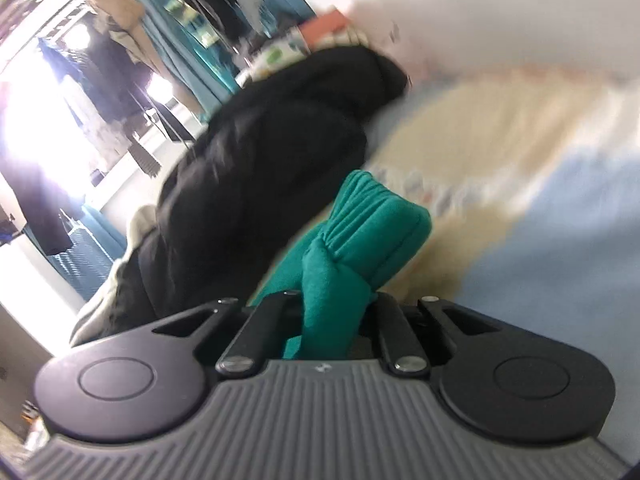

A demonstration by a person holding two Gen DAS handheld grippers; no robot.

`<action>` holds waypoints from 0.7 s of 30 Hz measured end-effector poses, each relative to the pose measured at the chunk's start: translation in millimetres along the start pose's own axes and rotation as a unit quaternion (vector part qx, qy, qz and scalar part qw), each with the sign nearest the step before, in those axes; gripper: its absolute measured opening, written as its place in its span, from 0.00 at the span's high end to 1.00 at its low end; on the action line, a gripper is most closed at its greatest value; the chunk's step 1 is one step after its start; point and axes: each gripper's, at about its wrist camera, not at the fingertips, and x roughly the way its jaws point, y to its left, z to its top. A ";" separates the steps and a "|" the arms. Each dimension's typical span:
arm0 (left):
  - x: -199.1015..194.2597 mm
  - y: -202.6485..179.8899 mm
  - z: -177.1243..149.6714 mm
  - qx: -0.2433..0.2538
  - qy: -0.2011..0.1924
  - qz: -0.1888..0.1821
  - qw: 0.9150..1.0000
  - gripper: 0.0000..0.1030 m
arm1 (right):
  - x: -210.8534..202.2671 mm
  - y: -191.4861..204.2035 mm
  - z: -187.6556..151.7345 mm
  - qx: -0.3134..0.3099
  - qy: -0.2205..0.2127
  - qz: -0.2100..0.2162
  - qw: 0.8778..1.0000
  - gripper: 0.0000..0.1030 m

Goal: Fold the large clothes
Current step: 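Grasp the other sleeve cuff with the right gripper and lift it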

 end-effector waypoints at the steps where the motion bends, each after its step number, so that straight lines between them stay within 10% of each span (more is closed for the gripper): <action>1: -1.2 0.7 -0.2 -0.002 0.000 -0.001 1.000 0.59 | -1.3 1.3 7.2 -0.005 -0.009 -0.009 1.000 0.93; 10: -14.3 10.6 12.3 0.000 -0.008 -0.002 1.000 0.59 | -0.2 32.8 40.0 -0.035 -0.037 -0.025 0.998 0.92; 21: -42.4 55.7 39.5 -0.021 -0.044 -0.054 0.997 0.59 | -67.3 143.4 48.2 -0.120 -0.088 0.077 0.986 0.92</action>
